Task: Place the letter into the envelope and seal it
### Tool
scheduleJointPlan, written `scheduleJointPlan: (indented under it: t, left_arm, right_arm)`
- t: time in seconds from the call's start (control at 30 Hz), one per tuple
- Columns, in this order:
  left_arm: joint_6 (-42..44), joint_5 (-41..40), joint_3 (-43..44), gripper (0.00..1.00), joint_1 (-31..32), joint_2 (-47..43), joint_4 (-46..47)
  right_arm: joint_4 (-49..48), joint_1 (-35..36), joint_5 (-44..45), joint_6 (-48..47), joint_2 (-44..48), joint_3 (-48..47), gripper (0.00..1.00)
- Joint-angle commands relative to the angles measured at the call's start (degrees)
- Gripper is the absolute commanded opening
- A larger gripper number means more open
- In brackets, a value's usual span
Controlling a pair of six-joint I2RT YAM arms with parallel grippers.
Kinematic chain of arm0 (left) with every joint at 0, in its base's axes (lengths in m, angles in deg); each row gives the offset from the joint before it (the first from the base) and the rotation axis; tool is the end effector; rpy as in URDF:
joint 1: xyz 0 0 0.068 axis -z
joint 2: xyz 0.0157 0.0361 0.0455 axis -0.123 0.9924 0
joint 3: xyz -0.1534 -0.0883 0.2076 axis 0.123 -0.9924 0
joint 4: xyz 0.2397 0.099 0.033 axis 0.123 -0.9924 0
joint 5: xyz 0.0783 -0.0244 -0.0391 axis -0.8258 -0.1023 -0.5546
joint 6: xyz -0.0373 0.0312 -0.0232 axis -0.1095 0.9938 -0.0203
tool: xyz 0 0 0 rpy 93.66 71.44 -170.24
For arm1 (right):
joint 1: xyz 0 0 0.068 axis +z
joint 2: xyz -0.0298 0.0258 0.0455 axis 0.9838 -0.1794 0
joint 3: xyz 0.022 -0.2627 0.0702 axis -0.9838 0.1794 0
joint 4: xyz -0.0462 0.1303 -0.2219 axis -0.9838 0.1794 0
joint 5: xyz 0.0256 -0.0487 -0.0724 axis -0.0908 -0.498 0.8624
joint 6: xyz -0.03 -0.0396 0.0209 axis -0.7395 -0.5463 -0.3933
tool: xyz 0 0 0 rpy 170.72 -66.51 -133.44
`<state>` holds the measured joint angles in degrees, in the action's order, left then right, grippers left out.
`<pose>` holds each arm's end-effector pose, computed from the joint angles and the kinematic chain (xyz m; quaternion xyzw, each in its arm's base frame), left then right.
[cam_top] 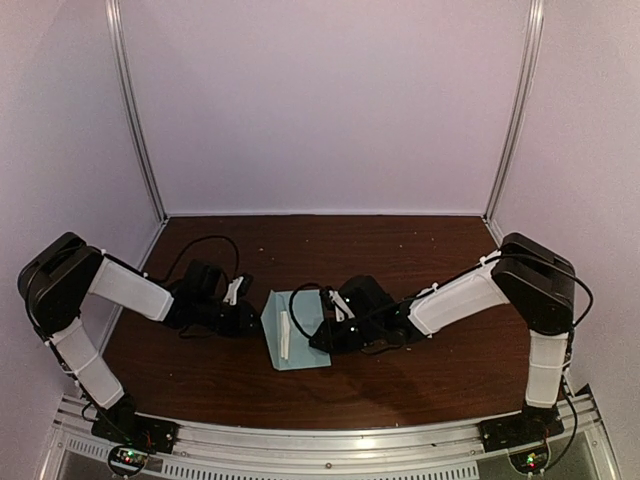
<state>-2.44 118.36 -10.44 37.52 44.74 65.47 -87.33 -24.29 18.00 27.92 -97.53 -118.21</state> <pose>0.2436 -0.1637 0.1139 0.0195 0.9011 -0.4035 0.1574 0.2132 0.3313 0.1202 -0.1618 0.8852 0.4153 0.1334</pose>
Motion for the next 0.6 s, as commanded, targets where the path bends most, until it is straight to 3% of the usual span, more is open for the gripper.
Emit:
scheduleJointPlan:
  t: [0.0,0.57]
  left_arm:
    - [-0.3,-0.1,1.9,0.13,0.9,0.1,2.0]
    - [-2.6,-0.7,8.3,0.10,6.2,6.8,5.7]
  right_arm:
    - [-1.3,0.4,0.9,2.8,-2.5,2.1,0.17]
    - [-5.7,1.0,-0.5,3.8,4.3,3.7,0.19]
